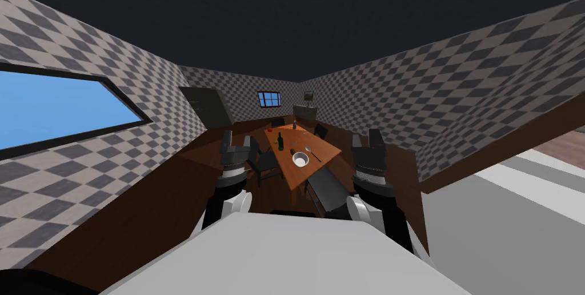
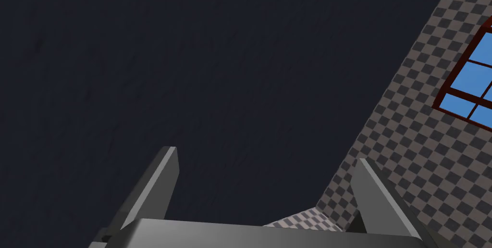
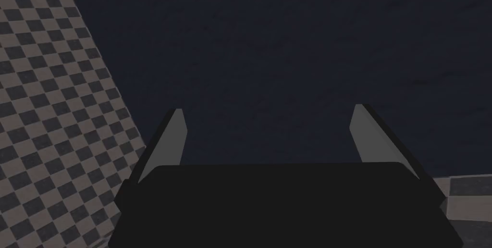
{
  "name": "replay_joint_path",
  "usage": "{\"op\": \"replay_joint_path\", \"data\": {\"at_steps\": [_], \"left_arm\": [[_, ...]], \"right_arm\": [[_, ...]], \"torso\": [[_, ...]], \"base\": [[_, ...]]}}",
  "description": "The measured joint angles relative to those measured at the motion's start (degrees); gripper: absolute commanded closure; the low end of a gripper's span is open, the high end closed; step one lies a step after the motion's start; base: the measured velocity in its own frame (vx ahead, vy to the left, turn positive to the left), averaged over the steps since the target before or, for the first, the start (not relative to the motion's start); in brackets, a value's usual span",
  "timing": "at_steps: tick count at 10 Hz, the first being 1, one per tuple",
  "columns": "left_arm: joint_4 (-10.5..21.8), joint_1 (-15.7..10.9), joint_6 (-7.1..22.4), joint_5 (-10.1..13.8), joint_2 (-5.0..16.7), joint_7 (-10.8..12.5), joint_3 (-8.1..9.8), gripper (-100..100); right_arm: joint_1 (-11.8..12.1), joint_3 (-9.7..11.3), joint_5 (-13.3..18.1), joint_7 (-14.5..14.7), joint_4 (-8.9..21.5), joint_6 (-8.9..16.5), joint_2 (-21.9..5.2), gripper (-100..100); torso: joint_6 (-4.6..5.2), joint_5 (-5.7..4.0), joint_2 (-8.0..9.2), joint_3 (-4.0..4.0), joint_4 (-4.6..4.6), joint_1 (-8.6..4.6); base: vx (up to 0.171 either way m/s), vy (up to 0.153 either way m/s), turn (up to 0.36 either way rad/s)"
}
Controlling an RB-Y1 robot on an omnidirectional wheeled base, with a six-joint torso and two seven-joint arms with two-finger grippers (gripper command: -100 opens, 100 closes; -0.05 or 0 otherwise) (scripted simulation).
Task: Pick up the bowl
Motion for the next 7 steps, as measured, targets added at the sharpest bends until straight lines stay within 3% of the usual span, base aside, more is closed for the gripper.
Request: {"op": "replay_joint_path", "data": {"at_steps": [7], "left_arm": [[0.00, -0.01, 0.00, 0.00, -0.02, 0.00, -0.02, 0]], "right_arm": [[-2.32, 1.82, 1.86, 2.73, 6.30, -1.07, -9.46, -100]], "torso": [[-0.02, 0.16, 0.03, 0.02, 0.01, 0.69]], "base": [[-0.019, 0.169, 0.124]]}}
